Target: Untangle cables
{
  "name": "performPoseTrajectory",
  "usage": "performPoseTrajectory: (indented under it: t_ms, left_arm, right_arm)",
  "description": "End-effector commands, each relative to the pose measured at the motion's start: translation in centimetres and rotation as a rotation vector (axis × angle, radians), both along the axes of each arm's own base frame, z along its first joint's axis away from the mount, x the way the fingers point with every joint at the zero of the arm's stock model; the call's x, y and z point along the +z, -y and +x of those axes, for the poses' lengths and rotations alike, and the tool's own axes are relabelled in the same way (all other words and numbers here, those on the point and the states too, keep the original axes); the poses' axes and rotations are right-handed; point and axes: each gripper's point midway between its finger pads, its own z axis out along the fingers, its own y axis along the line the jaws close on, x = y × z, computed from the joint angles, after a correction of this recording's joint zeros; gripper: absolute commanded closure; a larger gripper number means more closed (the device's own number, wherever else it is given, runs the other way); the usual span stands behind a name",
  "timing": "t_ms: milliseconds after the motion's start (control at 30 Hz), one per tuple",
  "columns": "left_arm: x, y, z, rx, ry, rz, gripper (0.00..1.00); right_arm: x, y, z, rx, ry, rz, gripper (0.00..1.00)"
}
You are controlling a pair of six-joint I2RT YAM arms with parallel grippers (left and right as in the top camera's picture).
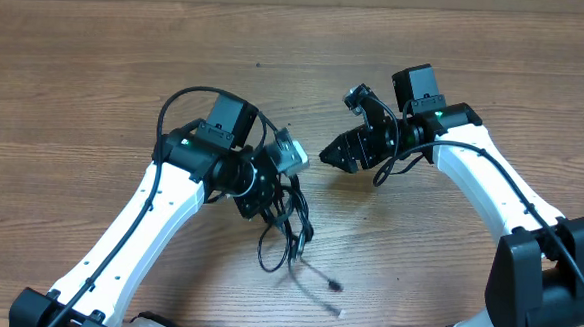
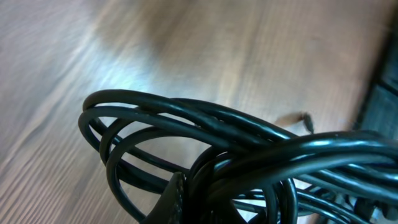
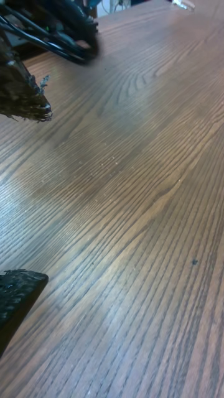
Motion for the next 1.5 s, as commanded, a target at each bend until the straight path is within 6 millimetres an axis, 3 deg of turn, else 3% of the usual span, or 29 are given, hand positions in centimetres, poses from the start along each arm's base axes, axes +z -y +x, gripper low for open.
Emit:
performPoseTrajectory:
  t_ms: [0, 367, 567, 700, 800, 900, 1067, 1233, 1333, 1467]
  left_arm:
    - [2.3, 1.8, -0.8, -0.167, 0.068, -0.127, 0.96]
    - [0.8, -0.7, 1.3, 0.024, 0.074, 0.044, 0.96]
    - [0.4, -3.2, 4.6, 0.32, 0.114, 0.159, 0.96]
    - [1.1, -5.4, 7.8, 0.686, 0.154, 0.181, 0.96]
    - [1.4, -6.0, 8.7, 0.829, 0.153, 0.159, 0.96]
    - [1.6, -7.0, 9.1, 0.966, 0.149, 0.154, 0.96]
    - [1.6, -8.0, 9.4, 1.052, 0.163, 0.173, 0.96]
    - [1.6, -8.4, 9.4, 1.064, 0.172, 0.187, 0.96]
    - [1.7, -8.8, 9.4, 1.125, 0.167, 0.183, 0.96]
    - [1.8, -10.1, 9.4, 1.32, 0.149, 0.157, 0.96]
  right_arm:
    - [2.0, 0.3, 0.8, -0.015, 0.061, 0.0, 0.23]
    - [2.2, -0.1, 0.6, -0.004, 0.054, 0.024, 0.23]
    - [2.7, -0.6, 0.2, 0.015, 0.043, 0.065, 0.22]
    - [3.4, -1.2, -0.1, 0.037, 0.037, 0.116, 0.22]
    - [4.1, -1.8, -0.4, 0.061, 0.034, 0.168, 0.15]
    - [5.0, -2.6, -1.0, 0.094, 0.02, 0.237, 0.0]
    - [6.8, -3.6, -2.3, 0.15, -0.025, 0.358, 0.0]
    - [7.2, -3.8, -1.7, 0.122, -0.031, 0.375, 0.0]
    - [6.5, -3.6, -0.1, -0.012, -0.087, 0.322, 0.05]
    - [4.2, -2.7, 1.7, -0.233, -0.138, 0.177, 0.06]
